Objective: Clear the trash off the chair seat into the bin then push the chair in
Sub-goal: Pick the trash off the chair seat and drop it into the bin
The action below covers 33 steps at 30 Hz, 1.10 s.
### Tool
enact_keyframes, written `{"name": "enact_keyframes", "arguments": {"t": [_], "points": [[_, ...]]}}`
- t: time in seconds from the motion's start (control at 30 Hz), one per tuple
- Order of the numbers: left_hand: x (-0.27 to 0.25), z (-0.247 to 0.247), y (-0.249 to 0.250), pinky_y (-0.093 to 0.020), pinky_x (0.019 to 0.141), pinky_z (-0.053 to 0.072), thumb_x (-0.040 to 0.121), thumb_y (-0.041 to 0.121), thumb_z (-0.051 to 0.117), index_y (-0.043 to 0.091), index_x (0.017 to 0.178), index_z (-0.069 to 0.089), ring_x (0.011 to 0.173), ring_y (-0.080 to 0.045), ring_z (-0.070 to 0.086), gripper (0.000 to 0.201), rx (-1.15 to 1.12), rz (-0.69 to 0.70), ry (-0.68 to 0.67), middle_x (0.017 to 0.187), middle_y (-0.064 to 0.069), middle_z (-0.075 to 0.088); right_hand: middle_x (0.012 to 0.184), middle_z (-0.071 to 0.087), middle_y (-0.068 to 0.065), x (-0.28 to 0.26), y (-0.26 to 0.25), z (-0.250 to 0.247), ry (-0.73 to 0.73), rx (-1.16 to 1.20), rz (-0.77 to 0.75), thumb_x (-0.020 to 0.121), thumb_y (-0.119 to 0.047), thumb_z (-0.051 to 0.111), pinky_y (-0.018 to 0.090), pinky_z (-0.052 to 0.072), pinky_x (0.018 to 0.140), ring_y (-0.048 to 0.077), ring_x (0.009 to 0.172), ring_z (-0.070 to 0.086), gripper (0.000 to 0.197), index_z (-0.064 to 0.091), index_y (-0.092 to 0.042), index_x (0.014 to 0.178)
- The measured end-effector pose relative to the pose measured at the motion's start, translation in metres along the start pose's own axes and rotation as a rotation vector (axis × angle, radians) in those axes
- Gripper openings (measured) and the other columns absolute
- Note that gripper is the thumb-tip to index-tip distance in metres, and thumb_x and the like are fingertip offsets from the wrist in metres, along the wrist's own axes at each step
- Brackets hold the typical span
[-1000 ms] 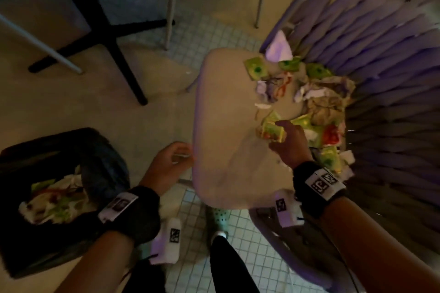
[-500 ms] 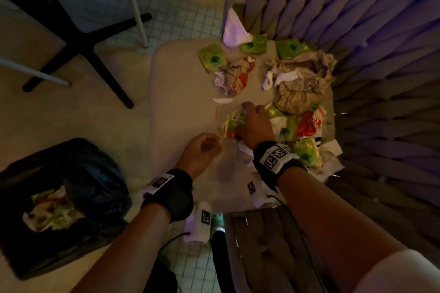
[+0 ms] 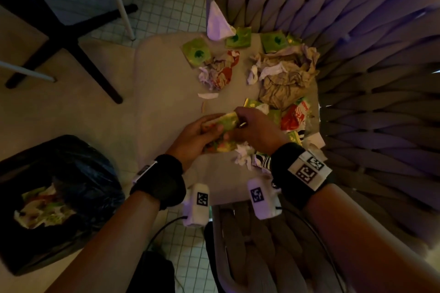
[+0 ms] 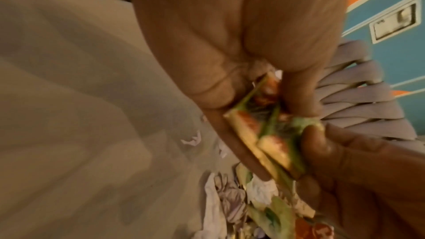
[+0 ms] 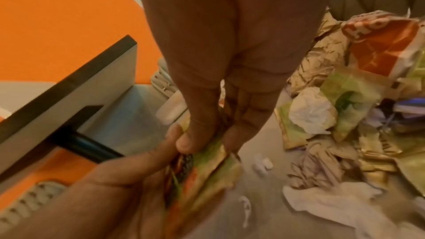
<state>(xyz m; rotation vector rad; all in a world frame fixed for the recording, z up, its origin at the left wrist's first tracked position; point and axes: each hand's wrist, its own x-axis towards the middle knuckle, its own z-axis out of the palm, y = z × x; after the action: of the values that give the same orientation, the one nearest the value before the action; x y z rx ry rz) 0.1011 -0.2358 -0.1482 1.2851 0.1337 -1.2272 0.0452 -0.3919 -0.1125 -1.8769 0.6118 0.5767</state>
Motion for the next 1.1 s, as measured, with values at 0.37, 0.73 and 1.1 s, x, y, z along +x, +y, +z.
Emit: {"name": "enact_keyframes", "arguments": {"t": [0.37,0.73,1.1], "points": [[-0.012,-0.044,-0.015,-0.033,0.074,0.048,0.094,0.010,0.052,0.013,0.091,0.062,0.079,-0.021,0.053,0.011,0.185,0.103,0.265,0.086,-0.013,0.057,0.139,0.036,0.021,0.043,0.046,0.000,0.388,-0.451,0.237,0.082,-0.005,0.056,0.047,0.037,0.104,0.041,0.129,0.035,0.057,0.041,-0.016,0.136],[-0.024,-0.044,-0.010,-0.037,0.053,0.060,0.096,0.013,0.048,0.015,0.115,0.054,0.086,-0.029,0.064,0.020,0.048,0.007,0.231,0.111,-0.011,0.060,0.123,0.045,0.019,0.052,0.059,-0.001,0.426,-0.812,0.191,0.070,-0.017,0.070,0.046,0.041,0.084,0.039,0.109,0.041,0.040,0.060,-0.002,0.106],[-0.026,-0.059,-0.002,-0.033,0.049,0.058,0.096,0.010,0.047,0.011,0.116,0.054,0.081,-0.026,0.065,0.021,0.042,0.033,0.276,0.109,-0.013,0.061,0.075,0.052,-0.004,0.058,-0.030,-0.068,0.076,-0.265,-0.022,0.071,-0.017,0.079,0.030,0.038,0.066,0.015,0.071,0.049,0.030,0.059,-0.019,0.093]]}}
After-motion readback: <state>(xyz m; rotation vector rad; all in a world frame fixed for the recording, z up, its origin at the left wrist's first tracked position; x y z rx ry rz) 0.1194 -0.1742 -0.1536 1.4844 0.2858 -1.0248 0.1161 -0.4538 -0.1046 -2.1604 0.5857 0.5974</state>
